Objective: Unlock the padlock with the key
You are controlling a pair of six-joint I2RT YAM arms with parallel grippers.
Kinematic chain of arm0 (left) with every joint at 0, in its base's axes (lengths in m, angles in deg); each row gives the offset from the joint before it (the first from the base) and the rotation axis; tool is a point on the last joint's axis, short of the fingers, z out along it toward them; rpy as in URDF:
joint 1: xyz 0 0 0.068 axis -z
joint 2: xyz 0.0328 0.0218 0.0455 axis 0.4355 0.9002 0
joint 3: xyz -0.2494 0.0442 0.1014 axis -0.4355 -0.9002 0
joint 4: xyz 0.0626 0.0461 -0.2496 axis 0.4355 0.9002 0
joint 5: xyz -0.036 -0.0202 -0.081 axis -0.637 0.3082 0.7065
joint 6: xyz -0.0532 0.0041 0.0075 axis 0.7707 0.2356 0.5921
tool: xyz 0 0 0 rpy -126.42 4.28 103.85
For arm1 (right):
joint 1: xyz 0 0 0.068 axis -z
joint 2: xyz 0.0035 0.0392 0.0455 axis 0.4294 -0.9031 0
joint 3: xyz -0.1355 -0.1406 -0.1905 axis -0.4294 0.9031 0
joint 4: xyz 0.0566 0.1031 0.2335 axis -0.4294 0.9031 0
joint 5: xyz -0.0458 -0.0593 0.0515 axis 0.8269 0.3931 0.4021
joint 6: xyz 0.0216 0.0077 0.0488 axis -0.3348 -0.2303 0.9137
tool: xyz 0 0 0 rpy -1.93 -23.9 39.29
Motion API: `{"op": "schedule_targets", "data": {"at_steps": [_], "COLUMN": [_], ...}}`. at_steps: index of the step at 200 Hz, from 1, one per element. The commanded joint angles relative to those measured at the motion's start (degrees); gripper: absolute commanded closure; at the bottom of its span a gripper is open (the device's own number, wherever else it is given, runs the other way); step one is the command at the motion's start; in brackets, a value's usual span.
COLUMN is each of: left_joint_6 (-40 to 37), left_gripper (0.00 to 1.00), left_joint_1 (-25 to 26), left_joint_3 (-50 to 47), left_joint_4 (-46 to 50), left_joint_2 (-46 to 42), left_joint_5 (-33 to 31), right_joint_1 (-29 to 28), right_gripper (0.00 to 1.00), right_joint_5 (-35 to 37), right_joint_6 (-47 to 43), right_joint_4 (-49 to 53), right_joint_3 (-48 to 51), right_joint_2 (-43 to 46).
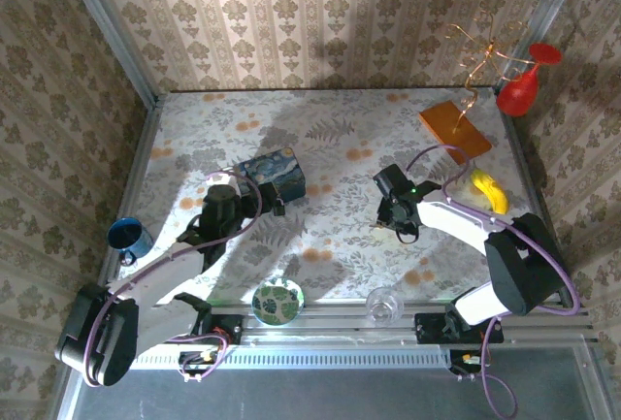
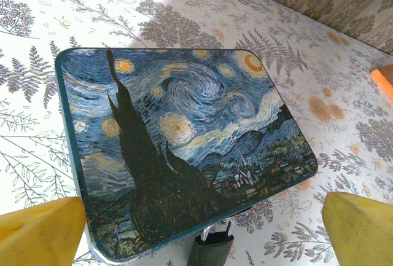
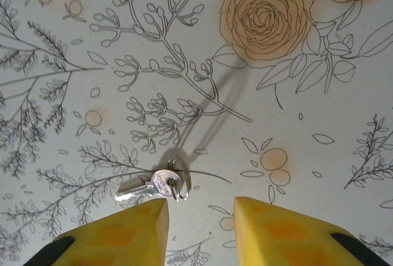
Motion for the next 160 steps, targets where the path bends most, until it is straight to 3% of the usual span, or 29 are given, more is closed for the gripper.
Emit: {"op": "schedule_targets", "data": {"at_steps": [1,104,160], "left_joint_6": [-0.99,-0.9,-0.51], "left_gripper": [0.0,0.0,0.0], "left_joint_1": [0.51,0.51,0.52], "left_joint_3": [1.43,1.68,1.78], "left_joint_4": [-0.26,-0.28,-0.19], "left_joint_2": [-0.46,0.14,0.16], "left_joint_5": [0.11,0.02,0.05], "right_joint_1": [0.64,1.97,2.14], "right_gripper": [0.66,0.74,0.93], "right_joint_5": [0.11,-3.4,-4.2], "right_joint_6": [3.49,4.15,4.56], "right_joint_4": [-3.64,-8.93,-10.56], "right_joint_3": [1.03,3.12,4.44], "right_joint_2": [-1.2,-5.74,-5.68]}}
